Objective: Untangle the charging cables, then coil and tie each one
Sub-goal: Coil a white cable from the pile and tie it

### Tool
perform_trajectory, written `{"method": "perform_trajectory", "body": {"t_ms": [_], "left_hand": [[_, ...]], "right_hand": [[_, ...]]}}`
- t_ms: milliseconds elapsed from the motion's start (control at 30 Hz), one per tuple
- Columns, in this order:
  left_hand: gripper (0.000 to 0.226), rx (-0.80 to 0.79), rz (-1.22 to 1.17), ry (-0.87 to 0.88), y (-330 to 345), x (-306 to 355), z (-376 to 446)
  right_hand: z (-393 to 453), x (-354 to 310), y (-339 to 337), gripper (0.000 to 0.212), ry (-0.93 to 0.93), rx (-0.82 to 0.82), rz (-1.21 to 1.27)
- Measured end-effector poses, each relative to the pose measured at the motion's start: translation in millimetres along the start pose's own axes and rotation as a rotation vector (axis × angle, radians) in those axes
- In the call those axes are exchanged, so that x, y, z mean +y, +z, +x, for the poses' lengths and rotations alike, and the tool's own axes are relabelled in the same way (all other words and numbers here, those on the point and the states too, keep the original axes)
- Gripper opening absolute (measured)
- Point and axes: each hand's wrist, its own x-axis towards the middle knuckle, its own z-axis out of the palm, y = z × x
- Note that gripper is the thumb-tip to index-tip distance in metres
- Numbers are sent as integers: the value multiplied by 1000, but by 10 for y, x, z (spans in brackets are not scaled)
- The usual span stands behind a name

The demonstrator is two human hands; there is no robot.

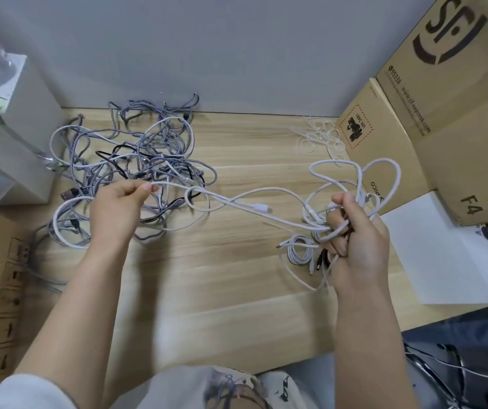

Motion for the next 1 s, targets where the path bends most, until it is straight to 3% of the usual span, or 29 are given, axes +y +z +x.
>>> {"method": "perform_trajectory", "body": {"t_ms": [167,300,433,533,633,733,833,900,1000], "left_hand": [[15,181,186,-170,-81,-213,112],[20,191,311,-217,-99,-292,139],[29,78,373,-66,-3,-257,106],[43,69,448,201,67,-37,-37],[40,-192,161,380,176,308,-294],[40,-657,-166,268,273,666,-626],[54,-955,-44,309,369,749,-805],[50,-960,34,365,391,719,-855],[28,-871,-51,292,324,704,-862]], "right_hand": [[-11,-81,-46,26,-69,97,16],[-7,-148,-93,26,-117,110,28],[-35,-128,-47,25,-81,61,32],[-63,-128,3,26,-68,9,40],[-89,-126,45,27,-41,-57,56],[-126,-97,114,28,-1,-131,68],[-159,-49,188,26,68,-204,135],[-169,-11,216,22,116,-240,182],[-109,83,183,17,216,-305,226]]}}
